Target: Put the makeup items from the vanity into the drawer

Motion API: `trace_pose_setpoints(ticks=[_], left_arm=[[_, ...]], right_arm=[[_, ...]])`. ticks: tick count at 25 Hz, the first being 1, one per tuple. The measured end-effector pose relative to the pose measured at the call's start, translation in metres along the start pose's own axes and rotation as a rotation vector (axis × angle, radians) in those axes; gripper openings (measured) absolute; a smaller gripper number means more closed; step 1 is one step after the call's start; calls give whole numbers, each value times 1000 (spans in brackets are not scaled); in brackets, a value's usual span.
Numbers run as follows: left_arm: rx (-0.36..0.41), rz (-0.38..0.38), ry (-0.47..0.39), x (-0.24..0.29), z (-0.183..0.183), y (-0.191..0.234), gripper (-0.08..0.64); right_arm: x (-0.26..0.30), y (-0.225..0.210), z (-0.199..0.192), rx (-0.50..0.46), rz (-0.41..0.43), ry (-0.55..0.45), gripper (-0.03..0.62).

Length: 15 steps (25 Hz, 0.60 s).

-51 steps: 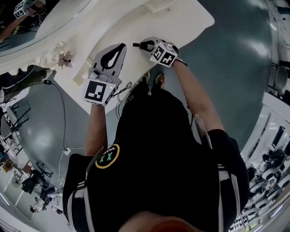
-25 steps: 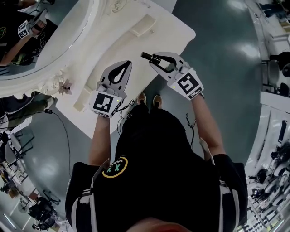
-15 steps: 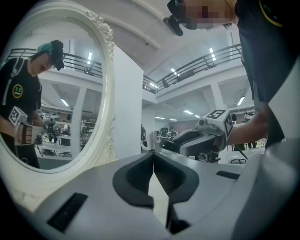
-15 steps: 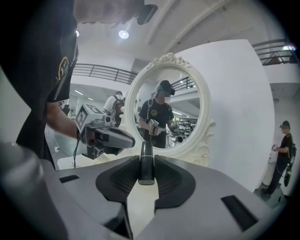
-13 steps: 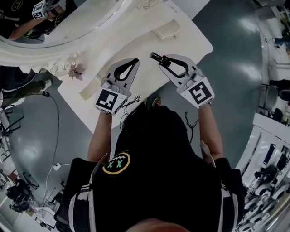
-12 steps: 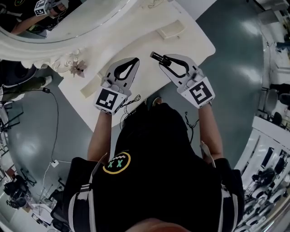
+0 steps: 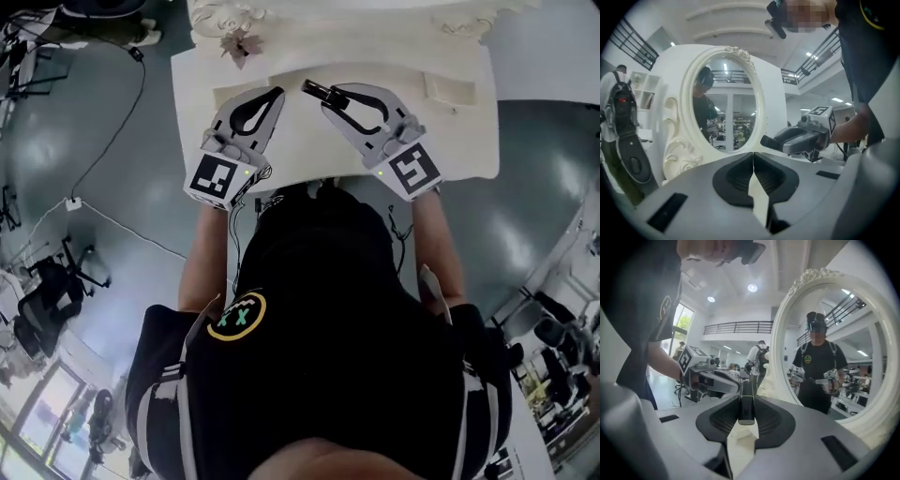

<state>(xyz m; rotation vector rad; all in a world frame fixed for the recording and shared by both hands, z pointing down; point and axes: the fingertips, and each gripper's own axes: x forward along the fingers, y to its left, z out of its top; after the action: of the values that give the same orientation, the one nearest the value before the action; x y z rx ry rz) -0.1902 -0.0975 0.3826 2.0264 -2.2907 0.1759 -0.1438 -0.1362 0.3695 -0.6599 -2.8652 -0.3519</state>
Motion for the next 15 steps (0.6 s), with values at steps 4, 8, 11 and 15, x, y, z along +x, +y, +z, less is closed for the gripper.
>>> trace_pose_setpoints(ticks=[4,8,11,15], left_arm=[[9,135,38,-31,-9,20,23],[3,216,37,-55,-16,37,23],[-6,265,35,-71,-20,48,23],[-20,298,25,-97,-25,61,23]], right_arm=[[36,17,6,-46,147,-19,117],[72,30,1,-70,234,5,117],[109,42,-26,-126,289,95,117],[167,61,-72,-172,360,221,117]])
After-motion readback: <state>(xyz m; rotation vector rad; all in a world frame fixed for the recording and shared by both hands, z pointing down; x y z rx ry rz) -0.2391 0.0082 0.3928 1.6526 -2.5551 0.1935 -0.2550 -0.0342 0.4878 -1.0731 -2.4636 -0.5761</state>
